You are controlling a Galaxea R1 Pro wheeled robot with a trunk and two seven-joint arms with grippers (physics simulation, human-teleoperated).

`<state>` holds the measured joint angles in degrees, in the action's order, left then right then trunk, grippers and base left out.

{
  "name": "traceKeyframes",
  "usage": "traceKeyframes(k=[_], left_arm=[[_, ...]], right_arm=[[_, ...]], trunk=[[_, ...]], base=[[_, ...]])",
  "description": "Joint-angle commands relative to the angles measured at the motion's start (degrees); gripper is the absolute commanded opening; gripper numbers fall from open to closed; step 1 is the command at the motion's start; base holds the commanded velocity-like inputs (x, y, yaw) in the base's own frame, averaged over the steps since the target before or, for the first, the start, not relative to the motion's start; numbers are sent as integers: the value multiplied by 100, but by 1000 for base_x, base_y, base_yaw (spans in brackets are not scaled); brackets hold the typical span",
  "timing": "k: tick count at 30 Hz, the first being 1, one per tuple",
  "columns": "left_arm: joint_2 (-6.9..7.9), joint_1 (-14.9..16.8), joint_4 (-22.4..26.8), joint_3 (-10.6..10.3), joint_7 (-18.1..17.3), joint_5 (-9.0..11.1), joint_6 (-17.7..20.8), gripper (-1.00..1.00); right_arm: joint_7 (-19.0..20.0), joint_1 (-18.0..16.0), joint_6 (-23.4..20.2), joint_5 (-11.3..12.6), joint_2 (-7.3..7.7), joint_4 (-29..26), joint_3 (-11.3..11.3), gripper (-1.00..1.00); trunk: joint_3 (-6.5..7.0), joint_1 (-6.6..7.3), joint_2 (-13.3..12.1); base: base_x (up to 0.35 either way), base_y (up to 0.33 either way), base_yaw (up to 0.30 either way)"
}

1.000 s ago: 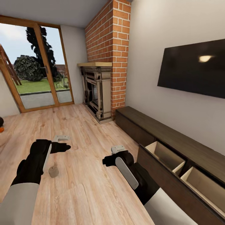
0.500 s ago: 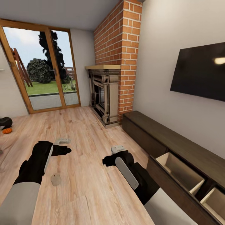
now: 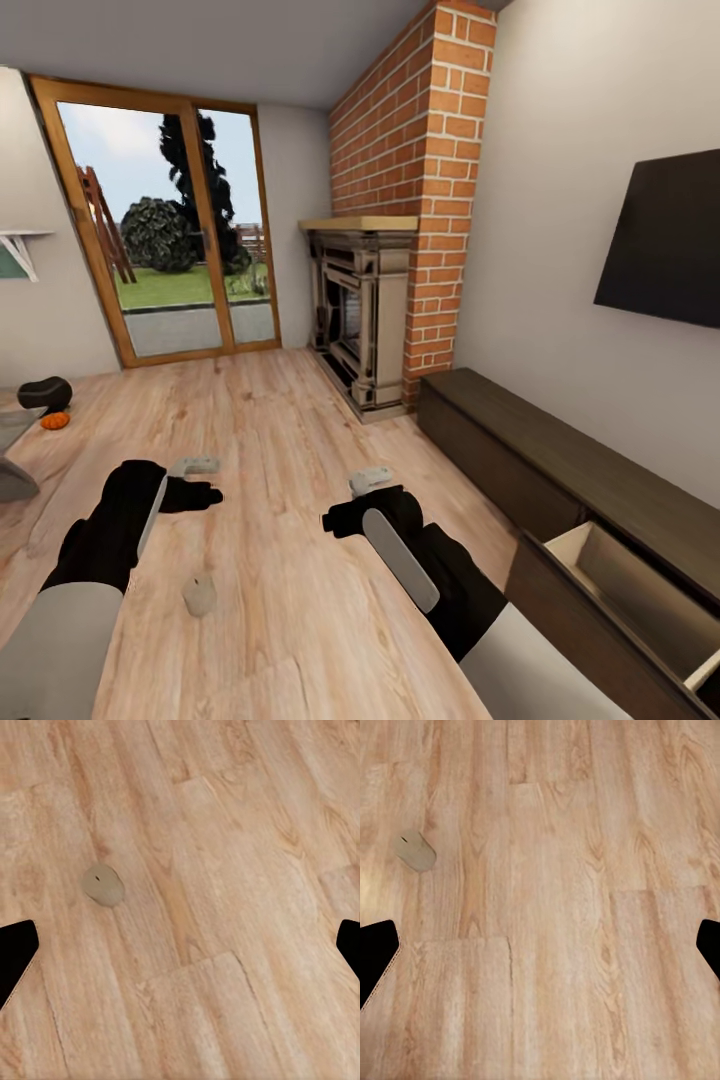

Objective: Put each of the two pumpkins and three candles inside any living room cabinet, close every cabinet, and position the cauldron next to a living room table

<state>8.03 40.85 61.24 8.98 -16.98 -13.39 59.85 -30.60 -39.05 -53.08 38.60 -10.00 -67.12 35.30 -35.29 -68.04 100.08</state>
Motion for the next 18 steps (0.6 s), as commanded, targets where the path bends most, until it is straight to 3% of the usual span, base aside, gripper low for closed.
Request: traceKeyframes(k=[1, 11, 18], left_arm=[[2, 3, 0, 7, -59, -60, 15, 100], [6, 6, -83, 7, -59, -63, 15, 100], [6, 10, -209, 7, -59, -65, 15, 100]], right_arm=[[-60, -7, -9, 56, 0, -3, 10, 100], [-60, -7, -9, 53, 0, -3, 12, 100], [-60, -7, -9, 54, 0, -5, 12, 100]], trunk=[[3, -1, 3], [89, -1, 3], [148, -1, 3]], base=[[107, 135, 129], [49, 35, 130], [234, 2, 134]])
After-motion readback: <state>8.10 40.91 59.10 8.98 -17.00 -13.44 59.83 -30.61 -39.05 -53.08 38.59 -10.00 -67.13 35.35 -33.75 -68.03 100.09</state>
